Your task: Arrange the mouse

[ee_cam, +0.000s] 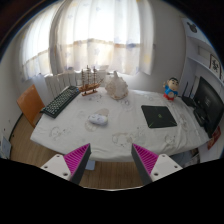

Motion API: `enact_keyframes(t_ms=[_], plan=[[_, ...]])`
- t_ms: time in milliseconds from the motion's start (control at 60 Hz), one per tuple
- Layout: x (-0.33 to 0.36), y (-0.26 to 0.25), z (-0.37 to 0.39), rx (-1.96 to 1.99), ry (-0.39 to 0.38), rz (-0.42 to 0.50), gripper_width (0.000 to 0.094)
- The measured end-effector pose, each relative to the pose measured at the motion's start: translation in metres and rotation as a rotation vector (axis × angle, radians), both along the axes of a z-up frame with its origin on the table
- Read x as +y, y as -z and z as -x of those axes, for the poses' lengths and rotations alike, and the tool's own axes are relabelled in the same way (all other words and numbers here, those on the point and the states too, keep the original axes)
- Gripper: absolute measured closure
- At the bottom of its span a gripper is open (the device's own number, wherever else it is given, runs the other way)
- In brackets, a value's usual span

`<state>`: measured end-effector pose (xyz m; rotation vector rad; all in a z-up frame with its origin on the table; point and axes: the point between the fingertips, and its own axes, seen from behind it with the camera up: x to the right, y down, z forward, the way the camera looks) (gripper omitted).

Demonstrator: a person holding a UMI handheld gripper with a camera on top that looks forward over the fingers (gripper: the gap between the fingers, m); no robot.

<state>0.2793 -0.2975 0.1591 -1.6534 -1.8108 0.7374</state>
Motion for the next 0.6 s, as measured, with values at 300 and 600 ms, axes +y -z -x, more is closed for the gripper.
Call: enact_keyframes(t_ms=[300, 600], plan=[[-0.065, 0.026, 0.043, 0.075, -0.037, 0.012, 0.0082], [-0.075, 0.089, 0.099, 0.130, -0.006, -0.019, 0.0084]])
